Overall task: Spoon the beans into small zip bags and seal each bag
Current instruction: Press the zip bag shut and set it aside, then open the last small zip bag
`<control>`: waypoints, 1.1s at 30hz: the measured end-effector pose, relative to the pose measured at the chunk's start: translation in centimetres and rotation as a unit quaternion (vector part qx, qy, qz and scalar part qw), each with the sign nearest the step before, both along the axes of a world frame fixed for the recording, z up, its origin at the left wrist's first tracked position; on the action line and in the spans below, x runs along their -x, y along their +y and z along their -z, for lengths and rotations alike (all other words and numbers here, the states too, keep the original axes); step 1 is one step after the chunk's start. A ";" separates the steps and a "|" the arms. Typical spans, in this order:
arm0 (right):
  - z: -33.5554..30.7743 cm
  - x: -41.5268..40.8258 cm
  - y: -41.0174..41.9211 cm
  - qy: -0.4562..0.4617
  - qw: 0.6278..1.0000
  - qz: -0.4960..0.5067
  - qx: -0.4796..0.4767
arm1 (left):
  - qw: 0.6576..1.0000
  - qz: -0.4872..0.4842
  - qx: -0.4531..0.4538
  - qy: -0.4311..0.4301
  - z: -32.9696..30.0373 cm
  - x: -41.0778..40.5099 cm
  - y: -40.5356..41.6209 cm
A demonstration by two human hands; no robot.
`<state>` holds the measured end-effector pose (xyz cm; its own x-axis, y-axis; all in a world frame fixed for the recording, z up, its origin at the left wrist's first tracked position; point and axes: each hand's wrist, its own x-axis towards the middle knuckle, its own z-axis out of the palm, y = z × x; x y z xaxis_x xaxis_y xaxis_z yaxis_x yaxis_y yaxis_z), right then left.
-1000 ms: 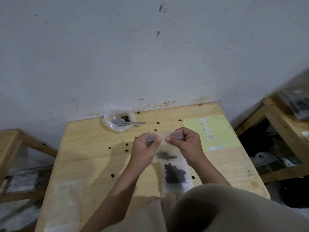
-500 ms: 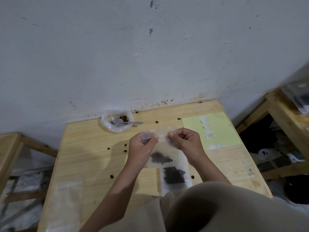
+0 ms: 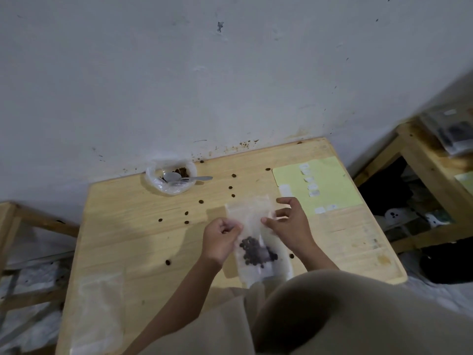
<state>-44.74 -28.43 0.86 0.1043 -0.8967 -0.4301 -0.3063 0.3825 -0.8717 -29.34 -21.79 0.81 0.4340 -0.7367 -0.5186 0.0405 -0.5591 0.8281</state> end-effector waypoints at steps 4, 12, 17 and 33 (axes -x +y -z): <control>1.9 0.3 1.0 0.133 0.989 -0.037 0.052 | 0.999 0.027 -0.014 -0.032 1.6 1.5 0.4; 3.7 -0.1 2.1 0.249 0.961 -0.086 0.085 | 0.971 0.161 -0.021 -0.178 3.1 1.7 1.5; 2.4 -2.9 2.9 0.237 0.954 -0.085 0.164 | 0.978 0.136 -0.017 -0.155 3.0 -1.4 3.2; 2.7 -23.5 14.4 0.125 0.960 -0.247 0.030 | 0.933 -0.069 -0.153 -0.318 3.6 -20.9 19.8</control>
